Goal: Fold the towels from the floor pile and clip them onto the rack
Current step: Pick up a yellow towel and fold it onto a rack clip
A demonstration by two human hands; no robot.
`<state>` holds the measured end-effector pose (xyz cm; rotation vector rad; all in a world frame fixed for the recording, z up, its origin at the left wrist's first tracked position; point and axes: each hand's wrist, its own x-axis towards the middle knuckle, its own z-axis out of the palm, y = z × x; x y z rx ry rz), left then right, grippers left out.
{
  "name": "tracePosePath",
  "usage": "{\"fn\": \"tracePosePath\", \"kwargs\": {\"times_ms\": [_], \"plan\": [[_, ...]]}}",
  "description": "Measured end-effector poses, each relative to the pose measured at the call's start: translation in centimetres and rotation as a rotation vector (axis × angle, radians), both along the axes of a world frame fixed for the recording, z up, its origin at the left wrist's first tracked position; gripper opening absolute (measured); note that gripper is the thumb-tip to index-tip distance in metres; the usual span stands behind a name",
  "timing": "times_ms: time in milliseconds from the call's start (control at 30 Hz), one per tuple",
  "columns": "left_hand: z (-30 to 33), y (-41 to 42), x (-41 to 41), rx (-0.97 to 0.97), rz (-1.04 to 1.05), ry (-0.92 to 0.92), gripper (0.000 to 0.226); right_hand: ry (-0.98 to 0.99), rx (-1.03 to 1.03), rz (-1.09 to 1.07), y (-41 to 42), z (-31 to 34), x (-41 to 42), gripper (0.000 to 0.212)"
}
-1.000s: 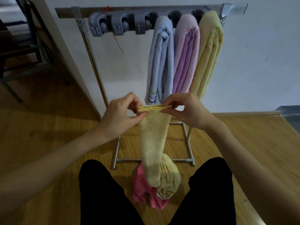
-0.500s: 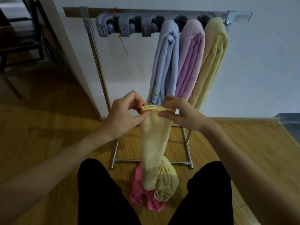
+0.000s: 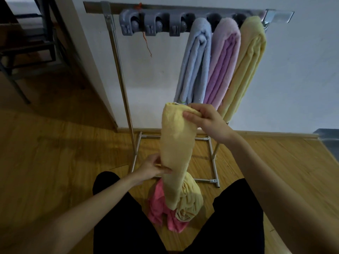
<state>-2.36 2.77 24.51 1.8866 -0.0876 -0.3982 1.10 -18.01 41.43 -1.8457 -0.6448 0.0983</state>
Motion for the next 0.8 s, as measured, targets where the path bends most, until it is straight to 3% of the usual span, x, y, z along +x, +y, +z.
{"fn": "tracePosePath", "kwargs": {"times_ms": [133, 267, 367, 433, 600, 700, 800], "plan": [[-2.0, -1.3, 0.3, 0.064, -0.057, 0.19, 0.052, 0.033, 0.135, -0.125, -0.9, 0.0, -0.2, 0.025], [-3.6, -1.4, 0.2, 0.108, -0.07, 0.253, 0.036, 0.054, 0.304, -0.579, -2.9, -2.3, 0.6, 0.027], [-3.7, -0.8, 0.0, 0.12, -0.051, 0.242, 0.026, 0.231, 0.393, -0.882, -5.2, -5.3, 1.3, 0.022], [-2.4, -0.6, 0.2, 0.111, -0.068, 0.232, 0.026, 0.34, 0.334, -0.969, -6.7, -7.9, 1.7, 0.021], [4.9, -0.8, 2.2, 0.108, -0.17, 0.175, 0.034, 0.618, 0.033, -0.946, -8.4, -14.8, 1.5, 0.009], [10.1, -1.7, 2.8, 0.069, -0.29, 0.151, 0.027, 0.752, -0.163, -0.817, -7.6, -18.0, 0.7, 0.027], [13.7, -2.6, 3.1, 0.126, -0.397, 0.117, 0.046, 0.779, -0.352, -0.62, -6.0, -18.9, -0.3, 0.035]]}}
